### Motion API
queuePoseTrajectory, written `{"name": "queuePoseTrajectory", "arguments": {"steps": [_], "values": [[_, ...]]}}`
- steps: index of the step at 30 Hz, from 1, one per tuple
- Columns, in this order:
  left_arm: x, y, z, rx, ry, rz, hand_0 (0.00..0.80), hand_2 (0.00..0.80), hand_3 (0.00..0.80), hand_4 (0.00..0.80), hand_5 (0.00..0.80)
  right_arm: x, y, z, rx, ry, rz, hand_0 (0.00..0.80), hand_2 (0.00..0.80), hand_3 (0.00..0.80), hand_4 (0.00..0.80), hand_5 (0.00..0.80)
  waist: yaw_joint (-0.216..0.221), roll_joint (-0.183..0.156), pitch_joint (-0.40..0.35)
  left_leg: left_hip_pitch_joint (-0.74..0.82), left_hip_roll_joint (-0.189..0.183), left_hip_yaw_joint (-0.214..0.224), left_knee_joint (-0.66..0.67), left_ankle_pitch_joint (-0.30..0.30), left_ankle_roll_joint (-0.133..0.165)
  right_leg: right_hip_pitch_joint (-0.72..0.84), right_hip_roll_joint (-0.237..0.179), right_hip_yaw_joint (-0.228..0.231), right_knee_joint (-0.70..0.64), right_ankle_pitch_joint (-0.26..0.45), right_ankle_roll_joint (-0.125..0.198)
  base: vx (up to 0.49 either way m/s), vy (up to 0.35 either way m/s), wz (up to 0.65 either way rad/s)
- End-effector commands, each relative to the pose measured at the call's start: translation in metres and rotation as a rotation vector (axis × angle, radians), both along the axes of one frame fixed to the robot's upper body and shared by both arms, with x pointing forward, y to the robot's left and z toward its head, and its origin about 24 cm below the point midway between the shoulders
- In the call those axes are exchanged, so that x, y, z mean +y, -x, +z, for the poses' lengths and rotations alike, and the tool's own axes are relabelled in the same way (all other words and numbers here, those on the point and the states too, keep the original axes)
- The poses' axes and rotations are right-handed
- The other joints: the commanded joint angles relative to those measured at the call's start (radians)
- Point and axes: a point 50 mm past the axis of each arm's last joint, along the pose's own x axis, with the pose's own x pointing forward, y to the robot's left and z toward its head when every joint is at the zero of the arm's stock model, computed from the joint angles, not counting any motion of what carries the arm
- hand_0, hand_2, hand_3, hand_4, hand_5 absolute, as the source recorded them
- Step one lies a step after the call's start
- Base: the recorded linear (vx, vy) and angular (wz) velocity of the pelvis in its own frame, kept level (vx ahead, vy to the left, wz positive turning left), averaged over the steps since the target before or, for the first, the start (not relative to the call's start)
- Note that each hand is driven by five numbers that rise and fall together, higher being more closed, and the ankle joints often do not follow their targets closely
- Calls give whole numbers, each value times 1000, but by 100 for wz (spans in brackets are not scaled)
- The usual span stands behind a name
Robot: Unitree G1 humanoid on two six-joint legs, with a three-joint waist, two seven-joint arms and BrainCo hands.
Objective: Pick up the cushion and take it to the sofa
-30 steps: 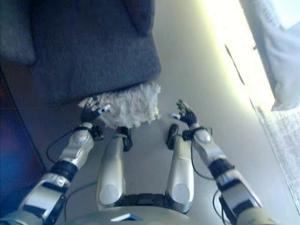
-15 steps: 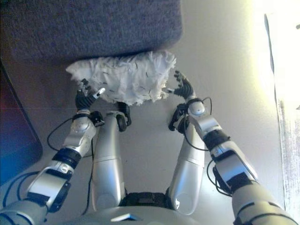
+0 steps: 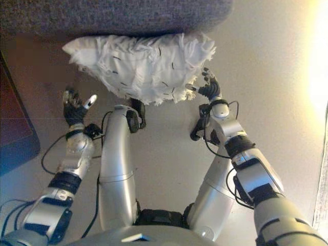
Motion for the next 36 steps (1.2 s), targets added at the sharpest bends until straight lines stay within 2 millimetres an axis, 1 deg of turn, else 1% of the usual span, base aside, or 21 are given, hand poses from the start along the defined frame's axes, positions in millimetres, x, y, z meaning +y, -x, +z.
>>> {"name": "queuePoseTrajectory", "arguments": {"steps": [1, 5, 10, 14, 15, 16, 19, 22, 28, 31, 35, 36], "values": [[0, 0, -1, -34, 64, -38, 0, 0, 0, 0, 0, -9, -1, 4, 0, -54, -20, 0, 0, 0, 0, 0, -11, 46, -9, 2, 28, -6, 59, -122, 17, 0, -31, 147, -96, 80, 106, 24, 56, 8], [-5, -16, 9, -32, 72, -193, 0, 0, 0, 0, 0, -14, -3, 9, 23, -79, -14, 0, 0, 0, 0, 0, -33, 47, -9, -35, 55, -6, 113, -134, 19, -38, -39, 167, -43, 71, 108, 25, 83, 6], [2, -31, 23, -6, 105, -282, 0, 0, 0, 0, 0, -15, -3, 12, 36, -79, 25, 0, 0, 0, 0, 0, -58, 49, -9, -65, 76, -13, 162, -146, 16, -81, -38, 197, 1, 70, 108, 6, 91, -6], [4, -42, 37, -8, 133, -361, 0, 0, 0, 0, 0, -10, -2, 16, 42, -51, 110, 0, 0, 0, 0, 0, -81, 49, -9, -91, 97, -18, 198, -151, 13, -118, -36, 225, 38, 71, 104, 5, 84, -4], [4, -47, 46, -27, 150, -405, 0, 0, 0, 0, 0, -6, -1, 18, 41, -43, 147, 0, 0, 0, 0, 0, -90, 49, -9, -101, 104, -21, 213, -153, 13, -131, -38, 234, 53, 71, 103, 9, 64, -6], [3, -49, 50, -39, 150, -434, 0, 0, 0, 0, 0, -4, -1, 19, 40, -36, 168, 0, 0, 0, 0, 0, -93, 47, -9, -104, 108, -21, 219, -154, 14, -137, -38, 239, 59, 70, 102, 12, 60, -2], [-4, -54, 62, -65, 113, -539, 0, 0, 0, 0, 0, 1, 2, 19, 55, -9, 241, 0, 0, 0, 0, 0, -103, 42, -9, -105, 119, -23, 233, -156, 13, -145, -42, 257, 68, 76, 100, 13, 24, -4], [-9, -58, 72, -78, 60, -573, 0, 0, 0, 0, 0, 4, 2, 20, 77, 17, 292, 0, 0, 0, 0, 0, -107, 46, -9, -105, 128, -36, 256, -162, 13, -145, -50, 270, 85, 76, 99, 12, 15, -1], [-18, -66, 81, -38, -10, -596, 0, 0, 0, 0, 0, 11, 1, 18, 125, 60, 343, 0, 0, 0, 0, 0, -110, 47, -9, -106, 140, -58, 308, -172, 16, -146, -63, 290, 128, 71, 94, 21, 0, 6], [-25, -68, 81, -10, -52, -654, 0, 0, 0, 0, 0, 19, 0, 21, 139, 84, 374, 0, 0, 0, 0, 0, -112, 48, -9, -107, 144, -68, 334, -179, 16, -147, -62, 297, 150, 67, 91, 36, -5, 6], [-38, -70, 85, -29, -51, -737, 0, 0, 0, 0, 0, 29, 0, 21, 163, 124, 419, 0, 0, 0, 0, 0, -112, 49, -9, -107, 148, -81, 367, -189, 21, -147, -66, 311, 173, 67, 88, 47, -16, 1], [-41, -70, 86, -31, -48, -750, 0, 0, 0, 0, 0, 30, 1, 21, 168, 130, 425, 88, 88, 88, 88, 88, -112, 50, -9, -107, 148, -86, 377, -191, 22, -147, -65, 316, 182, 67, 87, 56, -33, 3]]}}
